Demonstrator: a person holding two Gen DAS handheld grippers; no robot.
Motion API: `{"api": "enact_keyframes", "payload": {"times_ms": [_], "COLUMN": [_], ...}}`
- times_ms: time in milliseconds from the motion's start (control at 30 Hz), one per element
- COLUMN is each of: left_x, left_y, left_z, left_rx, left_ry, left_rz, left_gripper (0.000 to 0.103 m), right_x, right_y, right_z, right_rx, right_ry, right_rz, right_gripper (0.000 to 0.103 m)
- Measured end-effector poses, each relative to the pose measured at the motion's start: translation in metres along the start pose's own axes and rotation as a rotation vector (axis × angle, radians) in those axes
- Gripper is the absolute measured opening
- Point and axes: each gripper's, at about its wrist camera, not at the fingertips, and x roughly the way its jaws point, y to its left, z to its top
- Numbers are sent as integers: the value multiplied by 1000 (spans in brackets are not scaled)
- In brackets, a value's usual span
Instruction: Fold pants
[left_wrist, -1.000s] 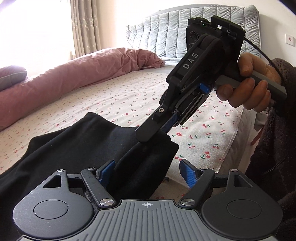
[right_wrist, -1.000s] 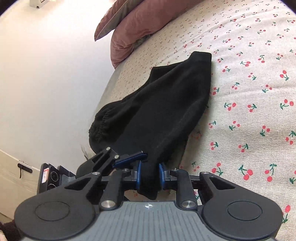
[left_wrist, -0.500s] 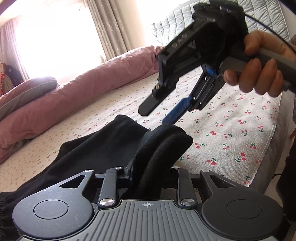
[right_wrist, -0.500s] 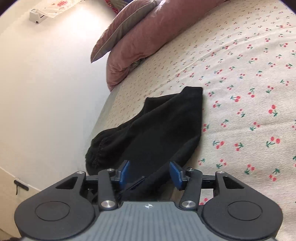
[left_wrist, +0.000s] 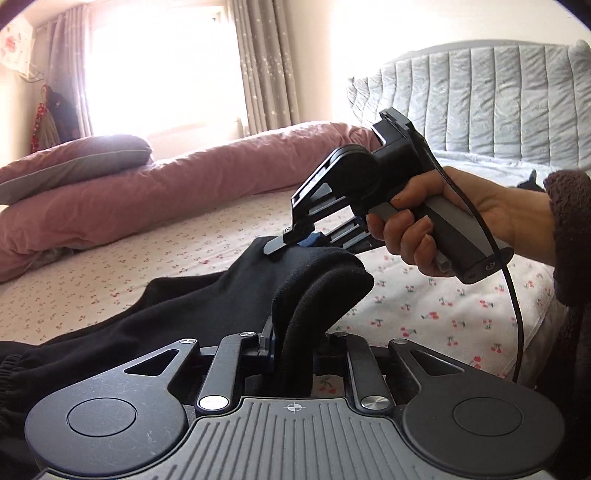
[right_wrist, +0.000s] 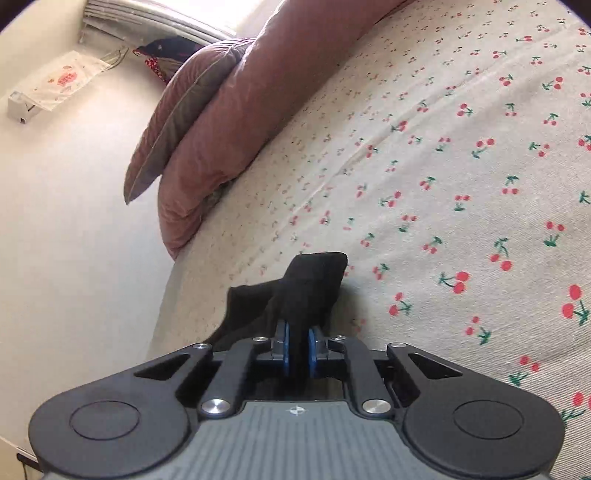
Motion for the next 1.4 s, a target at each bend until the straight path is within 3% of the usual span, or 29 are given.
{"api": "enact_keyframes", "payload": {"times_ms": [167,400,633,900,1067,1167,1233,1267,1300,1400], "left_x": [-31,-67,-104,-133,-139,-135,-132,-133,-134,-146], "left_y": [43,117,188,242,260,264,265,266,267,276], "left_z": [14,11,-24,-67,-85,-89,-85,-82,-79,-75], "left_rx": [-184,-485,-791,-1034,-1131,-1153,-1105,-1072,-1037,-988], "left_ry": [-84,-122,-159,-157,-135,-84,-33,-19,-7,-20], "left_rz": [58,176,322,497,544,581,591,596,605,640], "left_gripper": [14,14,14,14,16,22,31,34,44,59], "right_x": [5,67,153,252,286,297,297,296,291,272], "right_y": [54,145,217,268,277,277,279,281,280,279], "right_z": [10,5,-24,-74,-88,-92,-92,-93,-91,-84], "right_rx": [-63,-201,-295,-368,-367,-351,-337,-332,-334,-395], "right_ry": [-11,43,145,278,305,299,288,284,278,269], "right_rz": [77,96,112,65,49,58,67,69,76,68], "right_gripper": [11,11,11,11,12,19,25,37,48,50]}}
